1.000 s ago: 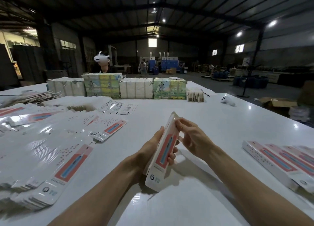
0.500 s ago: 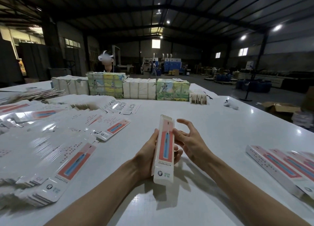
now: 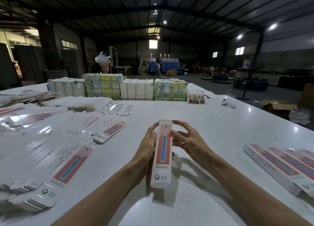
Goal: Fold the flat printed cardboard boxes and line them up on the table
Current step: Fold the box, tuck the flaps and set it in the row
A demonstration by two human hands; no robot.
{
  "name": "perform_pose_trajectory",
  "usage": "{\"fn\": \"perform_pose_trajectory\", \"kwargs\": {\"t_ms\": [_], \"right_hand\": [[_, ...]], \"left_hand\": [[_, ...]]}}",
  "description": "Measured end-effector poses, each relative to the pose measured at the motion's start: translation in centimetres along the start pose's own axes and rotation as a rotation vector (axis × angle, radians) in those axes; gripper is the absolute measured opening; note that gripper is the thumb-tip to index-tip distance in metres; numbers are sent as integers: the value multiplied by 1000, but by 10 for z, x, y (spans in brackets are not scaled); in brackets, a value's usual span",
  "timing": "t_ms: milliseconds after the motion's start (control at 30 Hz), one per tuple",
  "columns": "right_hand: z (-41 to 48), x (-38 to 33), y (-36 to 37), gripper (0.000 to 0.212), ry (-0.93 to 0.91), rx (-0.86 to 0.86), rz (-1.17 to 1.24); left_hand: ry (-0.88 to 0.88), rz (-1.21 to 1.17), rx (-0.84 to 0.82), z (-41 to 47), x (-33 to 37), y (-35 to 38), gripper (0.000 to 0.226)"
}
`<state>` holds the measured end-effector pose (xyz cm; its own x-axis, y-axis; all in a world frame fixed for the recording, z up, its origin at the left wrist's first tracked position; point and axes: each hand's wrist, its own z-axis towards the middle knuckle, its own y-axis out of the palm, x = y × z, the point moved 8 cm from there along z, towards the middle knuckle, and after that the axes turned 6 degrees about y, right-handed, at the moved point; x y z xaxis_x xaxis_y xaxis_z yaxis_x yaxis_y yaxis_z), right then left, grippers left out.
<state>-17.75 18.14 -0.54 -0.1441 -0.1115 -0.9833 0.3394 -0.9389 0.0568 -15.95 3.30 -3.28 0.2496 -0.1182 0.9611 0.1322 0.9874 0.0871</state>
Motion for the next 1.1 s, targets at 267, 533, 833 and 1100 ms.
{"fn": "perform_pose_trajectory", "kwargs": {"t_ms": [267, 533, 833, 1100], "right_hand": [[-1, -6, 1, 51, -31, -1, -95], [1, -5, 4, 24, -28, -6, -172], [1, -5, 3, 33, -38, 27, -185], [-1, -5, -17, 23, -7, 152, -128]], "left_hand": [[-104, -131, -178, -4, -11, 26, 111], [-63, -6, -90, 0, -3, 17, 113], [-106, 21, -125, -1, -11, 17, 115], [-92, 157, -212, -5, -10, 27, 109]]}}
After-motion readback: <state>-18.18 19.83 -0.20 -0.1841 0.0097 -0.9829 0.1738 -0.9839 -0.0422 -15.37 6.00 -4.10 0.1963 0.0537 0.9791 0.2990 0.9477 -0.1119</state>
